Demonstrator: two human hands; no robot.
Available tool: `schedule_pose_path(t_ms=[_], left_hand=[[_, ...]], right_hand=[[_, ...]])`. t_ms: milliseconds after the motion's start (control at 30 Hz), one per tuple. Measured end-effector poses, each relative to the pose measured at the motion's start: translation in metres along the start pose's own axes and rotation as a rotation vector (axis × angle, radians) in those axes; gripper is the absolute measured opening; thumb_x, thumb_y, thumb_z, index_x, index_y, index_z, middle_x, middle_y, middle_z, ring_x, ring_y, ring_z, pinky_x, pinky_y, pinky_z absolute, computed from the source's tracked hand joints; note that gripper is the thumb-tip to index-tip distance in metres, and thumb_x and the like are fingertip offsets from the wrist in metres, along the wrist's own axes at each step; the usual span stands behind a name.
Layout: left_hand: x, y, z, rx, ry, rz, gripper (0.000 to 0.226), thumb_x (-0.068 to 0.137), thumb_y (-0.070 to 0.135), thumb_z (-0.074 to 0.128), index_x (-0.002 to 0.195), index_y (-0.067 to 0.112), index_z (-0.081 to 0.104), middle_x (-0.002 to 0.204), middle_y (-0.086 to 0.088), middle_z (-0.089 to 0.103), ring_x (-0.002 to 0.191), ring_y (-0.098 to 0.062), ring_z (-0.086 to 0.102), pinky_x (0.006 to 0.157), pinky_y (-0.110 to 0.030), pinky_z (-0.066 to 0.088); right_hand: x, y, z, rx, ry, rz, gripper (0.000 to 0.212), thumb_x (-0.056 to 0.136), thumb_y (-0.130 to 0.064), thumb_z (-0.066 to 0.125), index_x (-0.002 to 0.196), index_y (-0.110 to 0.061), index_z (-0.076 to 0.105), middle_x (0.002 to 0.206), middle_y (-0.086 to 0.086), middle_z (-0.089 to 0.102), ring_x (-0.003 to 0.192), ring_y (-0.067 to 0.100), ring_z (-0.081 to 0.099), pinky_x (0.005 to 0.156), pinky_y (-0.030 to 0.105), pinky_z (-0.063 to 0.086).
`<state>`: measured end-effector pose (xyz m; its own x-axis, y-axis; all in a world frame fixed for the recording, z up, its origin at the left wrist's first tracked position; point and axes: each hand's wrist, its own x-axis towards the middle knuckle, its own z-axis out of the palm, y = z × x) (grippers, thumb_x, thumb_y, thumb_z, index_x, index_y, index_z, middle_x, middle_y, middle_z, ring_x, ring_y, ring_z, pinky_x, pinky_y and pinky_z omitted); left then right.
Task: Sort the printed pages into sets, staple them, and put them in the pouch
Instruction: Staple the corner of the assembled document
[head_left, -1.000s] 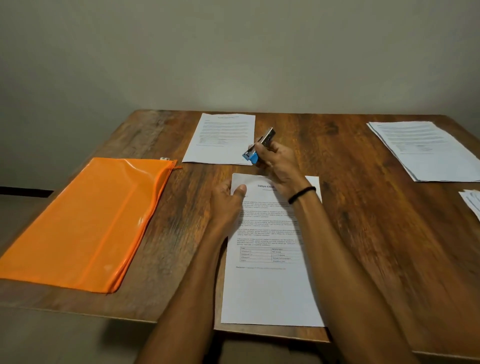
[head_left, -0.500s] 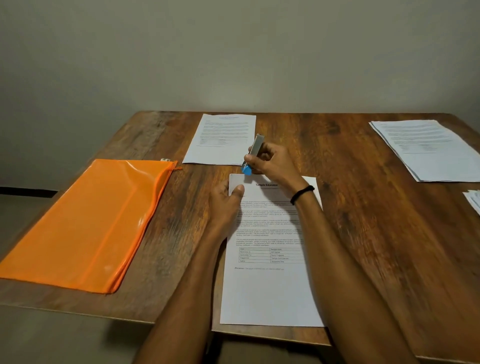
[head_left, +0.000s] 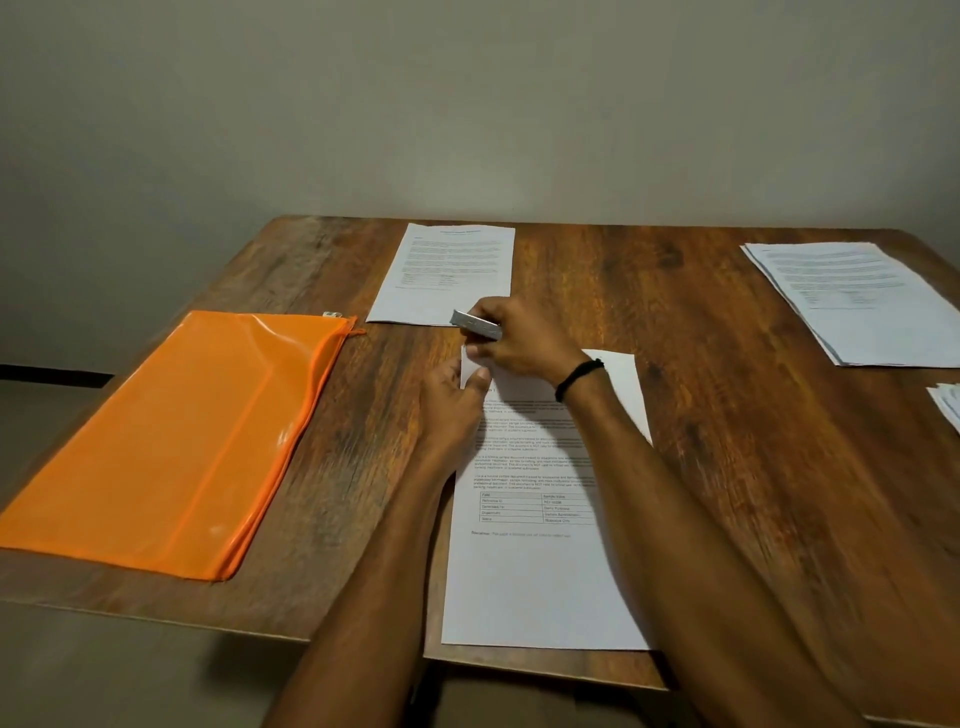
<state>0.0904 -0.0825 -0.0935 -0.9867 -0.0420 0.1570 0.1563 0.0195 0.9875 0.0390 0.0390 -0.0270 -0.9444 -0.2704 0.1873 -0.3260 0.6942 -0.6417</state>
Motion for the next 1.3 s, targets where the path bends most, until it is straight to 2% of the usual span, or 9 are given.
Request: schedule_pose_path(t_ms=[367, 467, 600, 733, 833, 900, 1033, 1167, 1300], left_hand=[[0.003, -0.002, 0.001, 0.057, 0.022, 0.008, 0.008, 0.094, 0.009, 0.065, 0.097, 0.004, 0.071, 0.091, -0.017, 0.074, 0.088, -0.038, 0.07, 0.075, -0.055, 0.057], [0.004, -0.004, 0.002, 0.101, -0.014, -0.007, 0.01, 0.094, 0.009, 0.063, 0.096, 0.006, 0.072, 0.087, -0.011, 0.075, 0.079, -0.029, 0.072, 0.071, -0.046, 0.059], [0.001, -0.002, 0.002, 0.062, -0.007, -0.04, 0.016, 0.096, 0.004, 0.059, 0.106, 0.005, 0.072, 0.09, -0.003, 0.076, 0.078, -0.013, 0.072, 0.067, -0.028, 0.057], [0.002, -0.002, 0.002, 0.051, -0.001, -0.071, 0.02, 0.098, 0.007, 0.059, 0.115, 0.003, 0.068, 0.1, -0.006, 0.076, 0.089, -0.018, 0.074, 0.073, -0.031, 0.061], [0.002, -0.005, 0.003, 0.047, -0.007, -0.083, 0.02, 0.098, 0.01, 0.059, 0.116, 0.005, 0.067, 0.104, -0.007, 0.075, 0.092, -0.018, 0.074, 0.078, -0.034, 0.062], [0.002, -0.004, 0.003, 0.051, 0.0, -0.081, 0.019, 0.098, 0.01, 0.06, 0.116, 0.007, 0.065, 0.106, -0.008, 0.074, 0.093, -0.019, 0.073, 0.079, -0.036, 0.062], [0.003, -0.004, 0.004, 0.027, 0.017, -0.09, 0.022, 0.096, 0.007, 0.062, 0.118, 0.007, 0.06, 0.109, -0.012, 0.072, 0.097, -0.026, 0.072, 0.081, -0.042, 0.061], [0.002, -0.002, 0.004, 0.01, 0.033, -0.067, 0.028, 0.094, 0.005, 0.062, 0.121, 0.007, 0.054, 0.11, -0.015, 0.07, 0.095, -0.027, 0.072, 0.076, -0.037, 0.062], [0.003, -0.003, 0.004, 0.009, 0.034, -0.054, 0.032, 0.092, 0.005, 0.063, 0.121, 0.011, 0.052, 0.111, -0.015, 0.07, 0.093, -0.027, 0.072, 0.078, -0.043, 0.062]], right_hand=[[0.001, -0.009, 0.005, 0.165, 0.104, 0.053, 0.018, 0.073, 0.0, 0.078, 0.089, -0.007, 0.075, 0.087, 0.006, 0.074, 0.082, 0.019, 0.069, 0.073, 0.035, 0.058], [-0.004, -0.011, 0.005, 0.473, 0.176, 0.102, 0.017, 0.08, -0.002, 0.079, 0.096, -0.003, 0.072, 0.093, 0.008, 0.072, 0.087, 0.019, 0.069, 0.078, 0.029, 0.059], [-0.004, -0.018, -0.011, 0.944, 0.342, 0.273, 0.024, 0.093, -0.028, 0.071, 0.107, -0.009, 0.065, 0.087, -0.001, 0.068, 0.068, 0.006, 0.058, 0.062, 0.021, 0.048], [-0.012, -0.008, -0.03, 1.293, 0.317, 0.487, 0.022, 0.104, -0.038, 0.049, 0.098, -0.019, 0.058, 0.088, 0.005, 0.064, 0.068, 0.01, 0.056, 0.062, 0.023, 0.049], [-0.021, -0.004, -0.034, 1.131, 0.285, 0.499, 0.019, 0.107, -0.026, 0.045, 0.093, -0.016, 0.054, 0.085, 0.003, 0.06, 0.062, 0.007, 0.058, 0.059, 0.023, 0.051], [-0.023, -0.003, -0.036, 0.961, 0.253, 0.458, 0.014, 0.106, -0.017, 0.045, 0.096, -0.015, 0.056, 0.089, 0.0, 0.06, 0.073, 0.008, 0.06, 0.07, 0.024, 0.054], [-0.019, -0.003, -0.034, 0.777, 0.171, 0.401, 0.026, 0.103, -0.016, 0.052, 0.128, -0.009, 0.055, 0.118, 0.01, 0.063, 0.104, 0.021, 0.067, 0.093, 0.044, 0.058], [-0.017, -0.006, -0.03, 0.745, 0.146, 0.381, 0.031, 0.102, -0.017, 0.053, 0.13, -0.006, 0.045, 0.116, 0.016, 0.063, 0.108, 0.027, 0.068, 0.094, 0.045, 0.057], [-0.014, -0.004, -0.028, 0.61, 0.099, 0.322, 0.03, 0.099, -0.019, 0.06, 0.124, -0.004, 0.052, 0.109, 0.014, 0.068, 0.102, 0.024, 0.071, 0.093, 0.045, 0.058]])
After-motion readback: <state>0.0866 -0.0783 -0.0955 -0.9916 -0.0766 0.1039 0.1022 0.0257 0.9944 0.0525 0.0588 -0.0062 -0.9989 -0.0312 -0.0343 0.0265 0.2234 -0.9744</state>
